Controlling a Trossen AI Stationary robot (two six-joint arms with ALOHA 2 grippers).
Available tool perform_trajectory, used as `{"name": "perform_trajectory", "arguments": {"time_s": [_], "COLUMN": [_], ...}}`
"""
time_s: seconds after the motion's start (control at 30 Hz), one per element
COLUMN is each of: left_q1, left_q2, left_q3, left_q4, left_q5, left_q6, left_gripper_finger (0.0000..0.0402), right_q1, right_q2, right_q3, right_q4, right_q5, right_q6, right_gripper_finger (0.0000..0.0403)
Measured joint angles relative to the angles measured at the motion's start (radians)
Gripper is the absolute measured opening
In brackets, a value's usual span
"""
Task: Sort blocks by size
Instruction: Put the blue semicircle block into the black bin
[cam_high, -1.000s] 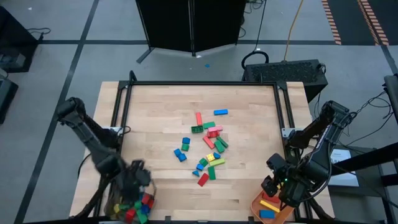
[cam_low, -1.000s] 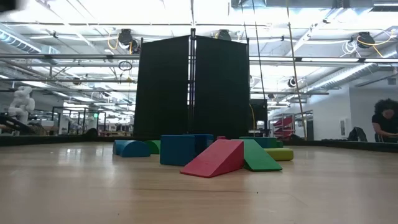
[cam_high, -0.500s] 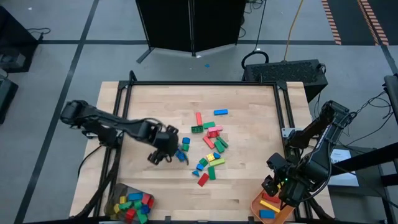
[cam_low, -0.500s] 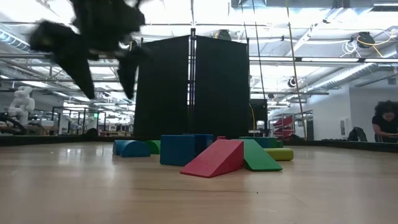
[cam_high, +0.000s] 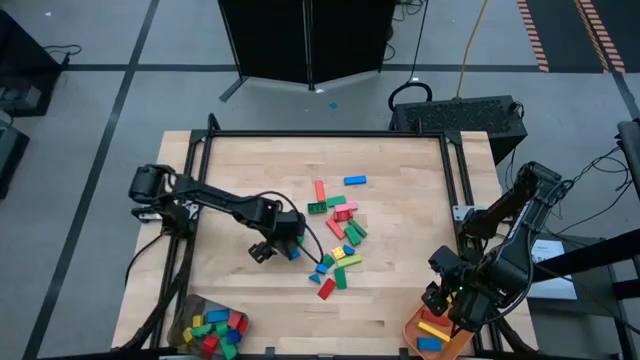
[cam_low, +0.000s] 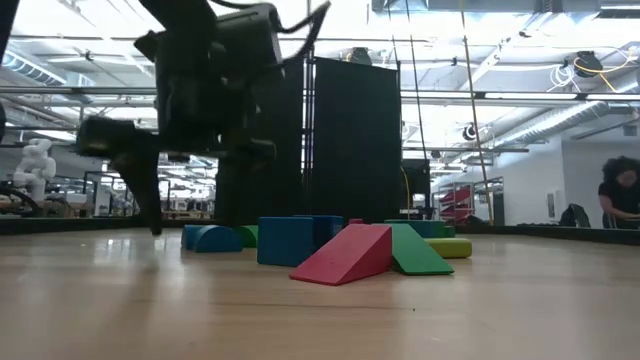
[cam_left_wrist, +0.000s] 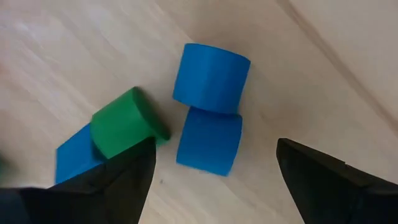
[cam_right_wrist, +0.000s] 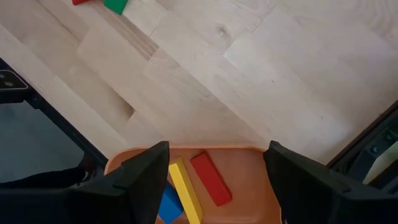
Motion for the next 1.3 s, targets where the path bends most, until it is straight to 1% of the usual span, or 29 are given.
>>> {"name": "perform_trajectory", "arguments": {"time_s": [0.17,0.27,0.37,0.57,0.6,0.77,0.83,0.87,1.0,1.1,1.17,1.3], "left_q1": [0.011,0.017,0.017,0.026,0.030,0.034,0.030,0.028,0.003,-0.053,-0.116,-0.286], "left_q2": [0.050,0.067,0.084,0.084,0.084,0.070,0.056,0.041,-0.061,-0.155,-0.229,-0.353], "left_q3": [0.002,0.003,0.004,0.003,0.003,0.018,0.035,0.046,0.098,0.115,0.122,0.122], "left_q4": [0.046,0.052,0.037,0.028,0.027,-0.002,-0.035,-0.061,-0.173,-0.271,-0.305,-0.351], "left_q5": [0.022,0.053,0.063,0.073,0.075,0.065,0.034,0.012,0.019,0.048,0.049,0.060], "left_q6": [0.021,0.018,0.017,0.016,0.013,-0.034,-0.068,-0.090,-0.190,-0.289,-0.374,-0.675], "left_gripper_finger": [0.0327,0.0301,0.0255,0.0131,0.0119,0.0119,0.0119,0.0119,0.0119,0.0119,0.0119,0.0119], "right_q1": [0.000,0.000,0.000,0.000,0.000,0.000,0.000,0.000,0.000,0.000,0.000,0.000], "right_q2": [0.000,0.000,0.000,0.000,0.000,0.000,0.000,0.000,0.000,0.000,0.000,0.000], "right_q3": [0.000,0.000,0.000,0.000,0.000,0.000,0.000,0.000,0.000,0.000,0.000,0.000], "right_q4": [-0.008,-0.008,-0.008,-0.016,-0.018,-0.022,-0.023,-0.023,-0.032,-0.036,-0.043,-0.049], "right_q5": [-0.002,-0.004,-0.004,-0.004,-0.004,-0.004,-0.004,-0.004,-0.004,0.004,0.005,0.007], "right_q6": [-0.003,-0.003,-0.002,0.001,0.001,0.001,0.001,0.001,0.001,0.001,0.001,0.001], "right_gripper_finger": [0.0256,0.0256,0.0256,0.0256,0.0256,0.0256,0.0256,0.0256,0.0256,0.0256,0.0256,0.0256]}}
